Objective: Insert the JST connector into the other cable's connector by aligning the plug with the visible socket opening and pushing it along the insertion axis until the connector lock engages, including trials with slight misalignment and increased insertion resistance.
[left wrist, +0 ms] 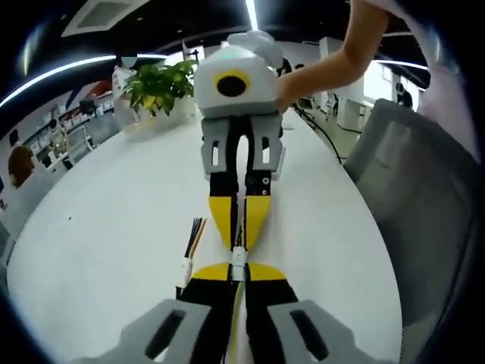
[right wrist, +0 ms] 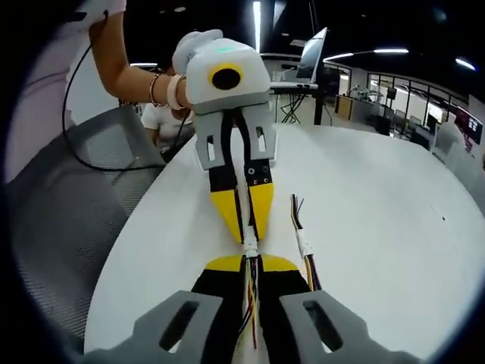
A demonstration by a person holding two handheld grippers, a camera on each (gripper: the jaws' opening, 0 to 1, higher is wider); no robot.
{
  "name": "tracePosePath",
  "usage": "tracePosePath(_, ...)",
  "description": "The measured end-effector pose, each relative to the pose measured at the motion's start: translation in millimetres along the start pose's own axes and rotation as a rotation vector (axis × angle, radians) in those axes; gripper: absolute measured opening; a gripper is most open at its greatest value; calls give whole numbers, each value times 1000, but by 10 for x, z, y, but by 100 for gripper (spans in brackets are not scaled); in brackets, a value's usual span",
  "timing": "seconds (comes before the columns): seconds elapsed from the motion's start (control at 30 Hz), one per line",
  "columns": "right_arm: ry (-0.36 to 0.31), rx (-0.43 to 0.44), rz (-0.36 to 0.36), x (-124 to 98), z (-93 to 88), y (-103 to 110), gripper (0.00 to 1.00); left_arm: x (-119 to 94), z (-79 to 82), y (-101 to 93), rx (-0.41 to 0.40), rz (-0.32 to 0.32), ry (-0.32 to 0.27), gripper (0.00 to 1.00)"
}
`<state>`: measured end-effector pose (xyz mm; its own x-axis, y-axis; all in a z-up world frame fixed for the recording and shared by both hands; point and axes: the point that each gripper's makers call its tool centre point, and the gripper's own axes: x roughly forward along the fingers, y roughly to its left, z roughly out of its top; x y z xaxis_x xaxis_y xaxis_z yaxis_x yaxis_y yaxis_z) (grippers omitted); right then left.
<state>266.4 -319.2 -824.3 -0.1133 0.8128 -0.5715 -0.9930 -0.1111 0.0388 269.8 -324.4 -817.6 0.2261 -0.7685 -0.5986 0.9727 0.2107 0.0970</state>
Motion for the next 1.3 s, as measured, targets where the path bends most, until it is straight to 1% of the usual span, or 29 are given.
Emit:
tracePosePath(0.1, -14, 26, -9, 7, 4, -22, 2, -5, -15, 45, -11, 17, -9, 0)
tracePosePath(0.17, -22, 33, -13, 21, 4, -50, 2, -5, -34, 70, 0, 21, -13, 0)
tracePosePath(0.3, -18, 8, -30, 62, 11, -106, 2, -5, -72, 139, -5, 37, -19, 0)
tracePosePath(0.4, -9, 2, -30, 114, -18, -123, 3, 24, -129, 167, -8, 36, -7, 0)
tracePosePath(0.47, -1, 10, -36, 157, -69, -150, 3, 44, -173, 172, 6, 32, 7, 0)
tracePosePath(0.5, -1, 25, -43, 170, -82, -161, 3, 50, -186, 179, 19, 31, 8, 0)
tracePosePath(0.57, -1, 23, -52, 196, -94, -170, 3, 60, -215, 187, 54, 26, 8, 0)
tracePosePath(0.67, -2, 21, -51, 216, -119, -184, 3, 67, -236, 181, 40, 21, 13, 0)
tracePosePath(0.83, 2, 7, -52, 234, -130, -200, 3, 75, -273, 185, 11, 17, 2, 0)
tracePosePath(0.97, -8, 12, -50, 232, -144, -213, 4, 83, -253, 169, 12, 15, -12, 0)
tracePosePath(1.13, 1, 8, -46, 224, -155, -190, 4, 99, -259, 147, 17, 8, -14, 0)
tracePosePath(1.23, 0, 26, -49, 222, -158, -196, 4, 101, -261, 152, 9, 10, -16, 0)
tracePosePath(1.3, 1, 29, -47, 228, -167, -187, 4, 105, -261, 136, -25, 0, -27, 2)
